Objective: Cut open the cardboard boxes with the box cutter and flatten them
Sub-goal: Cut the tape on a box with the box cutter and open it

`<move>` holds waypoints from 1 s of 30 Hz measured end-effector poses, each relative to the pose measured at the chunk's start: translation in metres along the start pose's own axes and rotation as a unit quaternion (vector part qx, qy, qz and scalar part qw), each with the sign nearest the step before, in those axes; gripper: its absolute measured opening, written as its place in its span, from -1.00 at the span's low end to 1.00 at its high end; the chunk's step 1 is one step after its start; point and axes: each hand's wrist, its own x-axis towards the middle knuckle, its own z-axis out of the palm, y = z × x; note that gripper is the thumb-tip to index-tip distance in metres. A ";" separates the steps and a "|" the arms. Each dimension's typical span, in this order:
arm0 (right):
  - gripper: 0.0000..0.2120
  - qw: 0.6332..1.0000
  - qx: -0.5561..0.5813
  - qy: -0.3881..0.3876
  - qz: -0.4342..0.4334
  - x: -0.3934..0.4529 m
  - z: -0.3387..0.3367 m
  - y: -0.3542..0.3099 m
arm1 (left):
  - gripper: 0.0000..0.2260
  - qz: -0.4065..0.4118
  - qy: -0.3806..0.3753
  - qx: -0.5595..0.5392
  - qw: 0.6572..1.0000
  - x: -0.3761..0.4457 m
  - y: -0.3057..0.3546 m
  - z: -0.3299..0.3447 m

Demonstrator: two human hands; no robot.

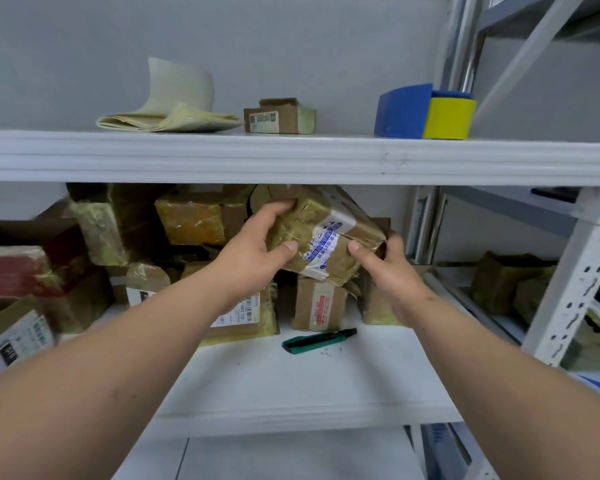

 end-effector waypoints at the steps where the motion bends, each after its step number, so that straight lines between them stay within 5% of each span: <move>1: 0.04 1.000 -0.008 -0.005 0.004 -0.008 0.002 0.000 | -0.54 0.014 0.004 0.009 1.000 -0.007 0.001 -0.003; 5: -0.16 1.000 0.008 -0.021 0.015 -0.040 0.013 0.001 | -0.61 0.086 0.048 0.077 0.992 -0.036 0.002 -0.016; 9: -0.34 0.997 0.062 -0.032 0.025 -0.067 0.013 0.003 | -0.69 0.076 0.045 0.033 0.996 -0.066 -0.001 -0.030; 13: -0.45 0.988 0.146 -0.032 0.035 -0.093 0.018 -0.007 | -0.46 -0.004 0.041 -0.061 0.997 -0.091 0.003 -0.044; 16: -0.59 0.981 0.186 -0.039 0.039 -0.112 0.023 -0.013 | -0.33 -0.019 -0.005 -0.013 1.000 -0.110 0.006 -0.053; 22: -0.33 0.980 0.155 -0.062 0.109 -0.140 0.043 -0.002 | -0.33 0.004 -0.059 0.183 0.981 -0.145 -0.010 -0.066; 27: -0.51 0.979 0.127 -0.099 0.123 -0.148 0.067 0.002 | -0.19 -0.006 -0.097 0.237 0.967 -0.165 -0.042 -0.077; 30: -0.47 0.979 0.102 -0.129 0.122 -0.143 0.078 0.003 | -0.28 -0.001 -0.097 0.231 0.968 -0.171 -0.051 -0.083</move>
